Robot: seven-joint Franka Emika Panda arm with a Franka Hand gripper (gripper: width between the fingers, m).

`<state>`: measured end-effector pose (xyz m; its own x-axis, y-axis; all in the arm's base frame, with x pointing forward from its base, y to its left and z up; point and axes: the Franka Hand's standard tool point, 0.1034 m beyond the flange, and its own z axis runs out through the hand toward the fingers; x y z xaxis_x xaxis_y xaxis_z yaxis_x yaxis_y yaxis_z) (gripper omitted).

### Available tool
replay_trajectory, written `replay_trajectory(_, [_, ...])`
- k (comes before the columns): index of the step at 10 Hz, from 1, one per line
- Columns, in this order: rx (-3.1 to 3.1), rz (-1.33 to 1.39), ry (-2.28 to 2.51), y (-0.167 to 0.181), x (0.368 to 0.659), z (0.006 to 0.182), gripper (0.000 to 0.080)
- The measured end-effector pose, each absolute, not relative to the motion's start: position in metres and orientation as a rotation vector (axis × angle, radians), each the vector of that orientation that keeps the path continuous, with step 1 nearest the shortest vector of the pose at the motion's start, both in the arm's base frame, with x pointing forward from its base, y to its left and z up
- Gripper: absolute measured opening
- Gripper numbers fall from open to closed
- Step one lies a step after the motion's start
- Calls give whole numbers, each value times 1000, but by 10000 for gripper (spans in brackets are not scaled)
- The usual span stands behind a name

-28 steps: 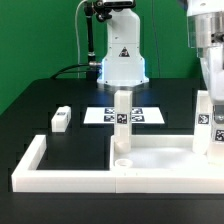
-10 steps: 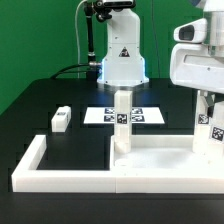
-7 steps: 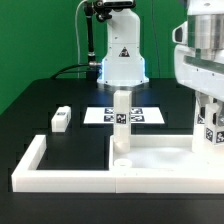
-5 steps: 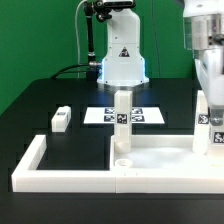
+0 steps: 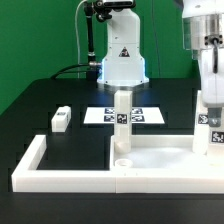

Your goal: Assemble desk

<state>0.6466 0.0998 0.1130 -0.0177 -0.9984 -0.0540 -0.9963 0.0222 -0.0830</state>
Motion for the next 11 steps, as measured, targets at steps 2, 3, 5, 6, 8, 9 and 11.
replay_trajectory(2, [-2449, -70, 1818, 113, 650, 114, 635])
replay_trajectory(3, [-2512, -76, 1734, 110, 651, 114, 645])
replay_trajectory(5, [-2627, -90, 1571, 108, 651, 114, 649])
replay_trajectory(6, [-2705, -97, 1444, 107, 651, 113, 649])
replay_trajectory(8, [-2917, -92, 1061, 105, 656, 111, 649])
replay_trajectory(9, [-2893, -95, 1125, 105, 657, 111, 623])
replay_trajectory(11, [-2828, -90, 1271, 105, 657, 110, 435])
